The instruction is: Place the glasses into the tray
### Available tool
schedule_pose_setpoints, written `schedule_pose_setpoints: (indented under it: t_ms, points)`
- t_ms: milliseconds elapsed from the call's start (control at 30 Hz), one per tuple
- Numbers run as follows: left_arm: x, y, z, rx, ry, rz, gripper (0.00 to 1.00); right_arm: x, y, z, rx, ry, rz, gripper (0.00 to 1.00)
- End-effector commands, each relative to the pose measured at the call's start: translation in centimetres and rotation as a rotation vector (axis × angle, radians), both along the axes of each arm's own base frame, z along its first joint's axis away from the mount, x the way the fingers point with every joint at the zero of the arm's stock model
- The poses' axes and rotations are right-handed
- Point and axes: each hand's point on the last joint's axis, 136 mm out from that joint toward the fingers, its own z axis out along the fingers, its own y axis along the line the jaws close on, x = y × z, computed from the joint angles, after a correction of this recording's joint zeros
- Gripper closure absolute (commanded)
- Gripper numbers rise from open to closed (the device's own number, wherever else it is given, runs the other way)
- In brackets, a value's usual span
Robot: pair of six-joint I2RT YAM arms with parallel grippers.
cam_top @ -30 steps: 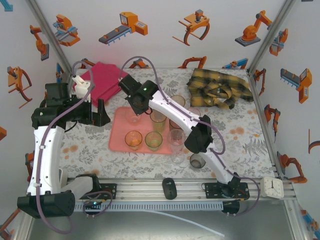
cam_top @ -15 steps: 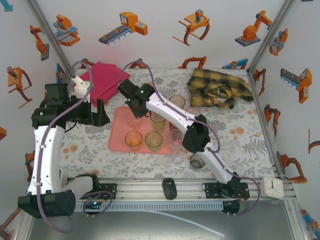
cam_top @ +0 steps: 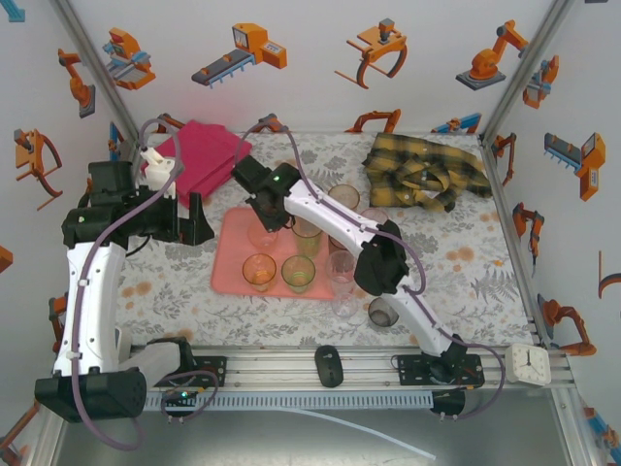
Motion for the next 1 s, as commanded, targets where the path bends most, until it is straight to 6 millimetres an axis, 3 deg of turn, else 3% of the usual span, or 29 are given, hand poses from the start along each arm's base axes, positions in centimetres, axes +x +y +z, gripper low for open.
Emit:
schedule_pose_setpoints:
  t_ms: [0, 267, 533, 967]
  points:
    - [0.0, -0.2, -0.2, -0.025, 0.008, -0.003, 0.02, 0.0, -0.2, -1.6, -0.009, 0.037, -0.014, 0.93]
    - [0.1, -0.3, -0.2, -0.027, 0.011, -0.004, 0.02, -0.1, -0.2, -2.3, -0.006, 0.063, -0.019, 0.85]
    - [0.0, -0.3, 0.0, -0.031, 0.007, -0.005, 0.02, 0.2, -0.3, -1.6, 0.006, 0.058, -0.024, 0.72]
    - [-0.1, -0.4, 0.6, -0.034, -0.010, -0.005, 0.02, 0.8, 0.4, 2.5, 0.083, 0.004, -0.018, 0.63]
